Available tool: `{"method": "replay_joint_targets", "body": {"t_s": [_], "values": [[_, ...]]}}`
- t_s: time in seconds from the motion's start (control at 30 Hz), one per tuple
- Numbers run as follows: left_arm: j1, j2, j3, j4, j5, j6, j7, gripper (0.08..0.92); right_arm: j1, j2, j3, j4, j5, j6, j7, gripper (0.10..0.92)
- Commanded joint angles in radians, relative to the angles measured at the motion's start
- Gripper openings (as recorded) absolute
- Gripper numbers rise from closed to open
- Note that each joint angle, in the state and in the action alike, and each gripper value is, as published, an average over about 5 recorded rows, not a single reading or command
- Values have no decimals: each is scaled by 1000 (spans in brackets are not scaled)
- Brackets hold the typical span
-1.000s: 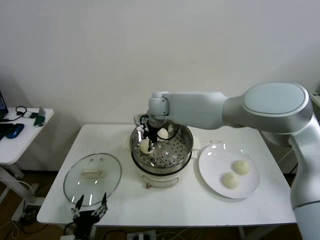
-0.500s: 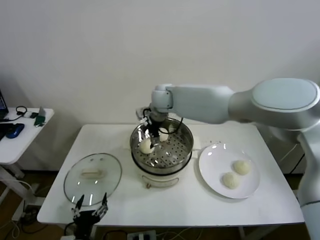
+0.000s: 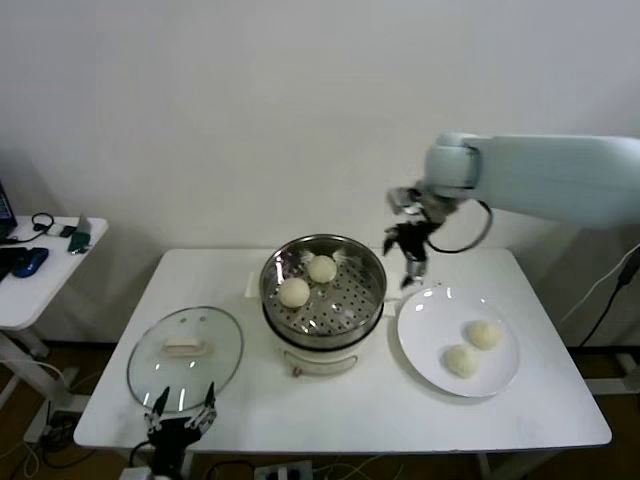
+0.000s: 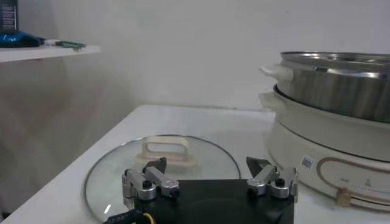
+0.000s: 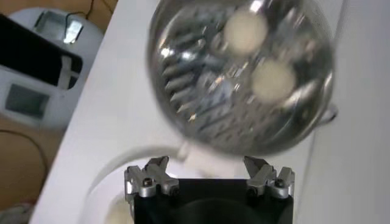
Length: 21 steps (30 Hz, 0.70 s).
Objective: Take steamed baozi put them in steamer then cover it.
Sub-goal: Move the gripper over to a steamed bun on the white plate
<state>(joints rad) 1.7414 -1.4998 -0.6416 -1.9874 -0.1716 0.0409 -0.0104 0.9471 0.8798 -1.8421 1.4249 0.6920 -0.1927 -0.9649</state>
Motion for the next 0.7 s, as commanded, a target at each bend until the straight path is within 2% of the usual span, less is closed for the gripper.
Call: {"method": "replay_joint_targets", "body": {"t_s": [0.03, 0.33, 0.7], "values": [[-6, 2, -1, 2, -2, 4, 1, 823, -66, -300, -69, 151, -153, -14, 54, 823], [-4, 3, -11, 1, -13, 4, 0, 823, -324, -309, 84, 64, -313, -46, 102, 823], [-2, 0, -10, 15, -10, 0, -1, 823, -532, -248, 259, -79, -376, -60, 130, 823]]}}
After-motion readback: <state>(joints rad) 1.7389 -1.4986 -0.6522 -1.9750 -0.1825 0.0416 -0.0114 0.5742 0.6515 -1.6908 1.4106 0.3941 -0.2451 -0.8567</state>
